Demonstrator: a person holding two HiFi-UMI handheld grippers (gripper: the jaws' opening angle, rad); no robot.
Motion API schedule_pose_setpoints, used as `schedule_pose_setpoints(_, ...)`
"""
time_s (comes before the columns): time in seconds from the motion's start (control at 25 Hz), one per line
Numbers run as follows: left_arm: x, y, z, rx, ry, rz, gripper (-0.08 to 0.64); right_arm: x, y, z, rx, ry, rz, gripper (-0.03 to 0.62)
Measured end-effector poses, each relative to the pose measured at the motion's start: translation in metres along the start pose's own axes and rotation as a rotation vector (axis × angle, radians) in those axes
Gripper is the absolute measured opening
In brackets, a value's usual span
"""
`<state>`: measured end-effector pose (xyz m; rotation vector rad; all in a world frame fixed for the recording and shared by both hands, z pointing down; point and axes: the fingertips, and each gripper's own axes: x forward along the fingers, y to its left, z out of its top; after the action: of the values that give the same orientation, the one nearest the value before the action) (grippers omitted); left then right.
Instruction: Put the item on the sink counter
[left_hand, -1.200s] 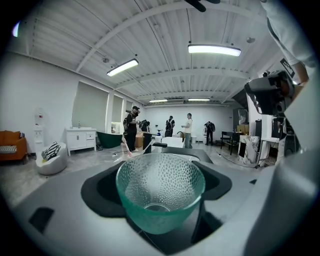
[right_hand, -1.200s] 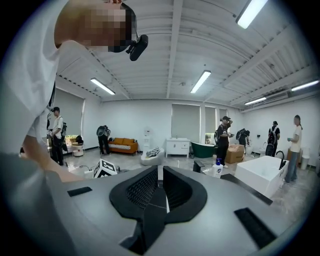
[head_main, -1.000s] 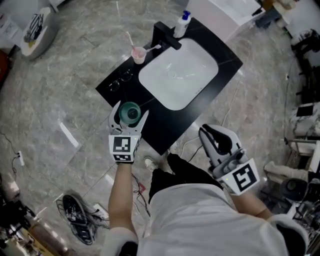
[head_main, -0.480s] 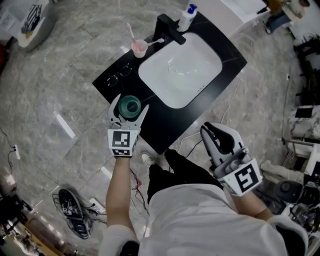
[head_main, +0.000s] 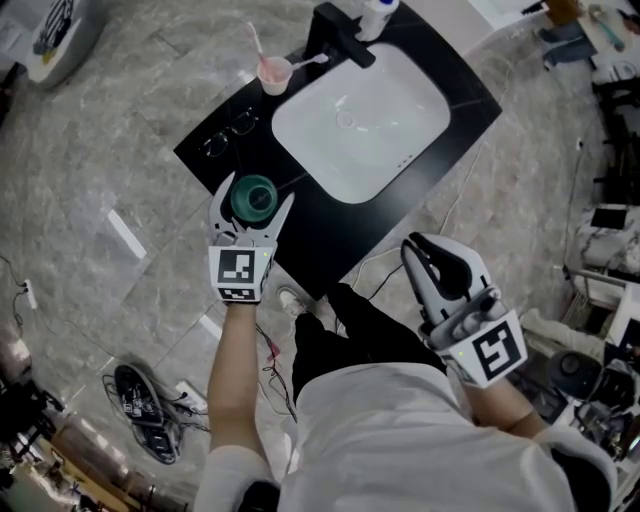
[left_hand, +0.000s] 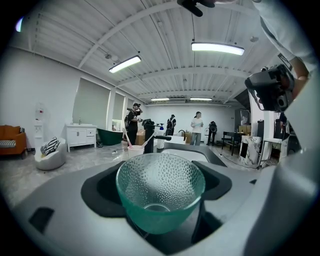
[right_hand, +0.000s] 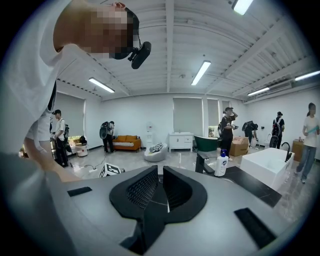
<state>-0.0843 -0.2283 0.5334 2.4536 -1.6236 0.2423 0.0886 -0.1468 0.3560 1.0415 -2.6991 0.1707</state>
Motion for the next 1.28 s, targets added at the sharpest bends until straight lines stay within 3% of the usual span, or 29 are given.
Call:
schedule_pose_setpoints(1.04, 0.027, 0.013, -0.017, -0.021, 0.001, 0.004, 0.400, 0.033, -0.003, -0.058, 0.079, 0.095, 0.081, 0.055)
schedule_pose_setpoints(1.28, 0.035, 0.020, -0.017, -0.067, 0.007, 0.013, 0.400, 0.041, -0.003, -0.074, 0.102, 0.117, 0.093, 0.055)
